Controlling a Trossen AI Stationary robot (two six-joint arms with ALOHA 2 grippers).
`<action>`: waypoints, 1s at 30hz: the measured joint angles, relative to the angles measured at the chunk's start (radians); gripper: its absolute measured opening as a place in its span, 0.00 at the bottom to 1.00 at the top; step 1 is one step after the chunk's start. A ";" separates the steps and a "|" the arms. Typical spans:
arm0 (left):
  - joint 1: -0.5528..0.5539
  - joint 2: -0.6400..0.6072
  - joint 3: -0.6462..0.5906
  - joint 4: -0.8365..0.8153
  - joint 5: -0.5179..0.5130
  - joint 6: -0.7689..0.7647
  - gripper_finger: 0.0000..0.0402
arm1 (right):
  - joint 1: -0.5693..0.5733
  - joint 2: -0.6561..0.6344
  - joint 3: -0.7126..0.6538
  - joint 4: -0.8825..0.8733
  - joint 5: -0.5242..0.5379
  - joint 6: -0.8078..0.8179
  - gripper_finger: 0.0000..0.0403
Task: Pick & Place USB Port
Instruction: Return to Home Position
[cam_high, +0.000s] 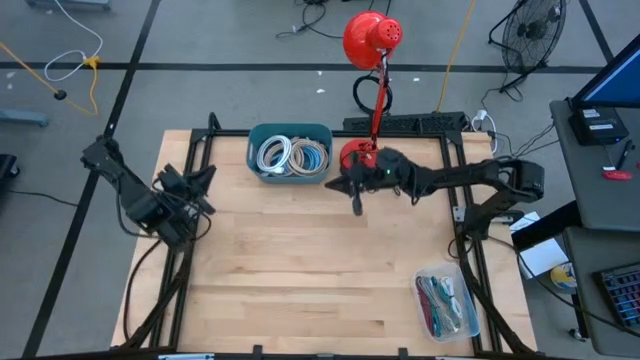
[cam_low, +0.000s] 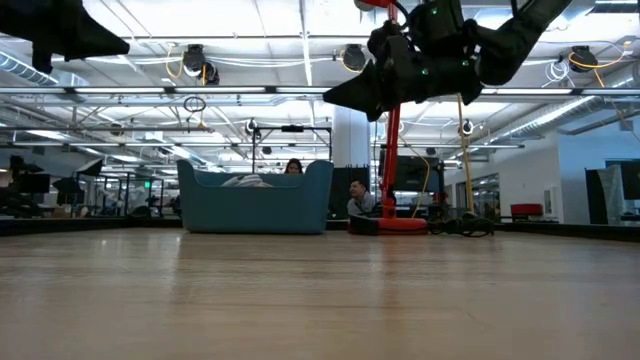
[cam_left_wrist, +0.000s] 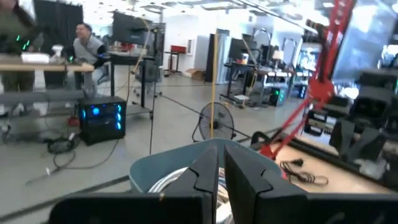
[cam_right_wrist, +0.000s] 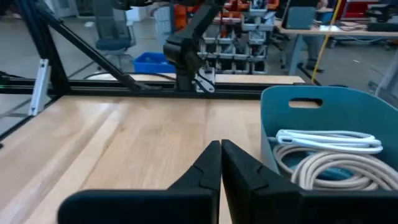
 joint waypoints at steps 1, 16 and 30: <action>0.004 -0.020 0.000 0.000 0.000 -0.001 0.06 | -0.021 0.000 0.000 0.003 -0.028 -0.003 0.01; 0.007 -0.084 0.000 0.103 0.000 0.078 0.06 | -0.161 -0.063 0.001 -0.111 -0.041 0.114 0.00; 0.007 -0.084 0.000 0.136 0.001 0.097 0.06 | 0.120 -0.293 0.000 -0.354 0.186 -0.027 0.00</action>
